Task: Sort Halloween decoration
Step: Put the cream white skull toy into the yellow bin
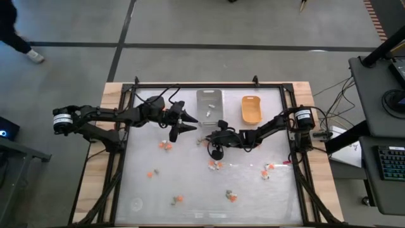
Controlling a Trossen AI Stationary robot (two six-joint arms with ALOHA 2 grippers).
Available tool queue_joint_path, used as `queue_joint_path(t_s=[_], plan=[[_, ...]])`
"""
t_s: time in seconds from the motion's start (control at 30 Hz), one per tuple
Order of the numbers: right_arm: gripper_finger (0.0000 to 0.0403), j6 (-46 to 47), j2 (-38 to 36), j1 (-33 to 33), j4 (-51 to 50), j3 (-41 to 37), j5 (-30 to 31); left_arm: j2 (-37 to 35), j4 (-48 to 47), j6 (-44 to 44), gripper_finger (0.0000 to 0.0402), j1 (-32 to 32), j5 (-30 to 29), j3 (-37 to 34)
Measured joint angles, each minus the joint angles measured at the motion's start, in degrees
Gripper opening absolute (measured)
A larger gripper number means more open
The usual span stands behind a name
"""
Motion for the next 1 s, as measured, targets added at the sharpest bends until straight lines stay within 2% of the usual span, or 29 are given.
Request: queue_joint_path(t_s=[0.13, 0.27, 1.0], plan=[[0.0087, 0.81, -0.02, -0.02, -0.69, 0.00, 1.19, 0.00, 0.00, 0.00, 0.0152, 0.00, 0.00, 0.00], [0.0099, 2.31, -0.02, -0.02, -1.97, 0.00, 1.07, 0.00, 0.00, 0.00, 0.0152, 0.00, 0.02, 0.00], [0.0076, 3.17, 0.09, -0.02, -3.61, -0.02, 0.53, 0.00, 0.00, 0.17, 0.0152, 0.00, 0.02, 0.00]])
